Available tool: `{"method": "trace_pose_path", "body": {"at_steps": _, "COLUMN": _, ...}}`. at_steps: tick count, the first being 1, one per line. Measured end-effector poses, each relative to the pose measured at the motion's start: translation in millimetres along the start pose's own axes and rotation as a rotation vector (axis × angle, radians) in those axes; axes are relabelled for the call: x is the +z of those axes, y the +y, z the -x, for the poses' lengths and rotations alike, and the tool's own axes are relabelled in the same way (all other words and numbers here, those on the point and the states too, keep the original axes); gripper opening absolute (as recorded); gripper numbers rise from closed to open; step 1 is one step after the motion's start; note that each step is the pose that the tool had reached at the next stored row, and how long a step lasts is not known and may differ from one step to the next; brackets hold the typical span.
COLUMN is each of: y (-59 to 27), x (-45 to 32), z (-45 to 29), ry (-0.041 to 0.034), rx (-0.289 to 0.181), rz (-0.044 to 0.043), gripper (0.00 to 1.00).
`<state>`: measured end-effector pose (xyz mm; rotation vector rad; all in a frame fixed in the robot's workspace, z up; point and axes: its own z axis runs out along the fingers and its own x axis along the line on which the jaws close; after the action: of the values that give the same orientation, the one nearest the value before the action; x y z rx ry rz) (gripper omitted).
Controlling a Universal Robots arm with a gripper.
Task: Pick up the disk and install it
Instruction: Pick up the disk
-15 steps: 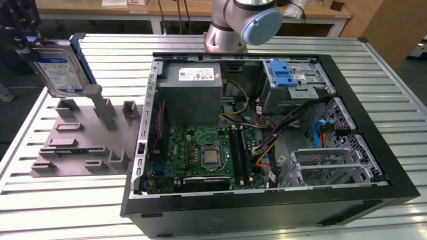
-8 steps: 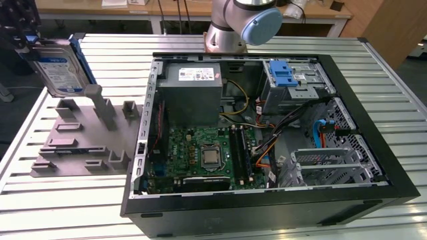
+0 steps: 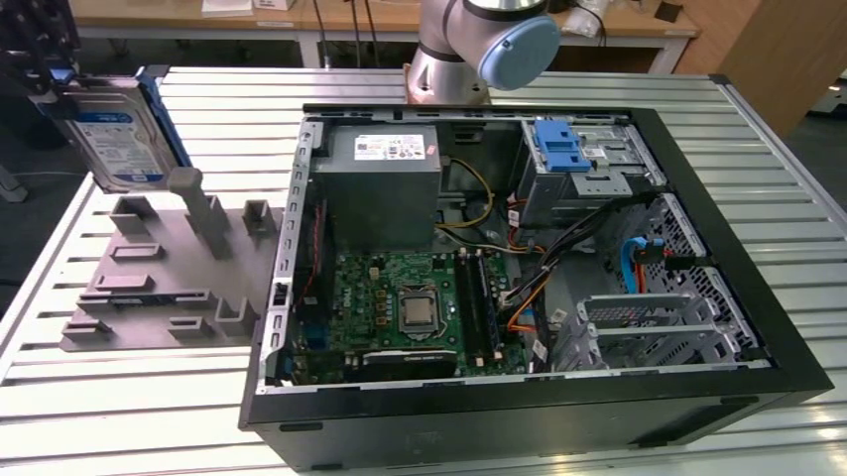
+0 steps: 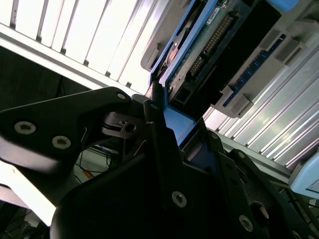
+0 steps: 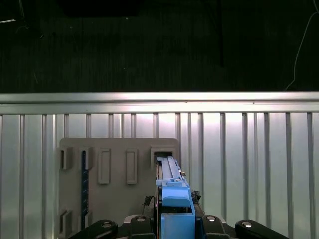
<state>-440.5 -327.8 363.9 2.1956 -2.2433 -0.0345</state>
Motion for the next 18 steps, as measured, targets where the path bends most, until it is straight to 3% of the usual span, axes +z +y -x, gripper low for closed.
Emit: {"method": "trace_pose_path", "body": {"at_steps": 18, "y": 0.1, "x": -4.0, "z": 0.3, "ry": 0.0000, "rx": 0.000, "rz": 0.0001, "gripper": 0.36}}
